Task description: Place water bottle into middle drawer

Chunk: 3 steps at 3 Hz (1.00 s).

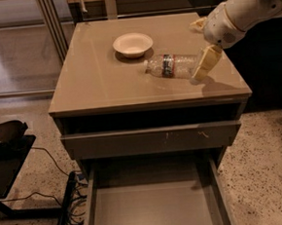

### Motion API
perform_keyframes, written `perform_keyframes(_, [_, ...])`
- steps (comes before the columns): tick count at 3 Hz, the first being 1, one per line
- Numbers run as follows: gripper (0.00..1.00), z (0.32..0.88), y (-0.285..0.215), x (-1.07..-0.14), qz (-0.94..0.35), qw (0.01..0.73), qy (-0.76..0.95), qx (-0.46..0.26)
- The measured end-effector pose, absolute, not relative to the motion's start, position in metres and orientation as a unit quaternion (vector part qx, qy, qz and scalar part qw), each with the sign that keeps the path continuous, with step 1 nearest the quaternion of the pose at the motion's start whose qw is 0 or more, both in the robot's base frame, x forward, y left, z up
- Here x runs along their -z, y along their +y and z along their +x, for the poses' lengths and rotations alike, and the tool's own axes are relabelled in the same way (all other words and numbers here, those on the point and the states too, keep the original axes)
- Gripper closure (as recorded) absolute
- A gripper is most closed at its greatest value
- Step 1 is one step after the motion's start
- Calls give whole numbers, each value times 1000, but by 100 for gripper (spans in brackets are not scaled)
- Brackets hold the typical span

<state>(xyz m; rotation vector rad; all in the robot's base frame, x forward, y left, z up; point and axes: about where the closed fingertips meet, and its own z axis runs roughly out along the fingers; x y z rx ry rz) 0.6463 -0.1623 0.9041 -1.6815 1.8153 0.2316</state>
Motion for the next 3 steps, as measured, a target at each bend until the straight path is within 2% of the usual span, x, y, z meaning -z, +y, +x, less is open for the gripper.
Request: perform_keyframes(3, [0,690,-138,-853,-619,310,707,-146])
